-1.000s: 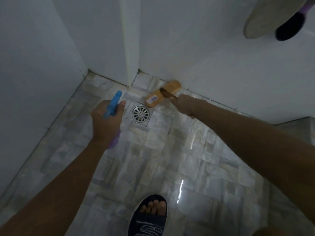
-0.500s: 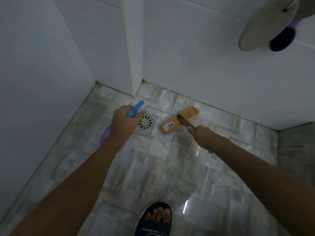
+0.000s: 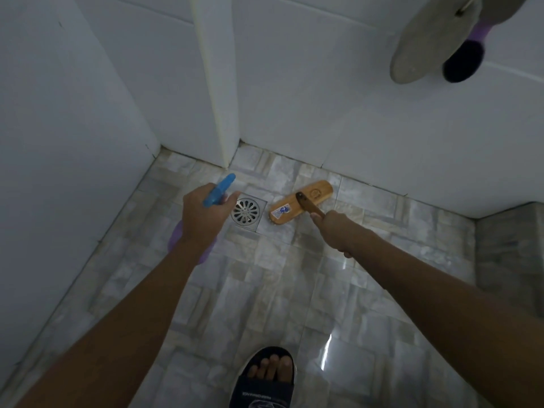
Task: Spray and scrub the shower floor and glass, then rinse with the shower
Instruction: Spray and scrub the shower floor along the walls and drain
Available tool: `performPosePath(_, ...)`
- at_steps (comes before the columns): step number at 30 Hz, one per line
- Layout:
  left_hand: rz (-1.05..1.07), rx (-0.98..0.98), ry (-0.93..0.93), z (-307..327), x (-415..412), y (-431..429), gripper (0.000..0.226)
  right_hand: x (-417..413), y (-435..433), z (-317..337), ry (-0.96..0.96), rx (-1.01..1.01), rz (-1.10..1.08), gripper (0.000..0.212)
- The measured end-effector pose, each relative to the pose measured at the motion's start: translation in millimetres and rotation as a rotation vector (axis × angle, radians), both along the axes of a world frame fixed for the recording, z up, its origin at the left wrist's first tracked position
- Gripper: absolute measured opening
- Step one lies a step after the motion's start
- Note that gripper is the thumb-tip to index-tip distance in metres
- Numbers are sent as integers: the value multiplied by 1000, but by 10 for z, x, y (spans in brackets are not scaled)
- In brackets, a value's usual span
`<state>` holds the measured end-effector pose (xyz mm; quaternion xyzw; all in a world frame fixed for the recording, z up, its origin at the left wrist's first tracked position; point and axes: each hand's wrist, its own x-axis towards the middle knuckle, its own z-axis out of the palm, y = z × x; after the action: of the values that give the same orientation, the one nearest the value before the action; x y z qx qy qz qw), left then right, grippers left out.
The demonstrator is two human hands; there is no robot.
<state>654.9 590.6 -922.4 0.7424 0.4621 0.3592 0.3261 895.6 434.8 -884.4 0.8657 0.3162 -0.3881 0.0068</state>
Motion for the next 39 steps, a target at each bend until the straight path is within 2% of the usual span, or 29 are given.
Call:
performPosePath(6,-9,-64,0,-6,84,-10,39,-32,31,32,-3,-10,13,54)
performPosePath(13,-1,11,-4,-8,-10,20,36,-51,50,52,5,4,8,51)
performPosePath(17,1,-53,-6,-17,66,9,36,-55,49,53,3,4,11,51)
performPosePath(28,-26,101,12,-39,37,21,34,66,-51,100,12,3,75,57)
performPosePath(31,23,98,-26,17,26,9,38,433,-244,214,-64,-62,46,54)
performPosePath(34,70,0,-114,-28,-76,77,47,847,-396,237,-130,-122,29,67)
performPosePath(36,90,-57,-161,-97,-145,121,55,915,-333,177,-147,-145,112,74)
performPosePath(39,84,-50,-188,-105,-181,91,54,690,99,117,-138,-116,220,63)
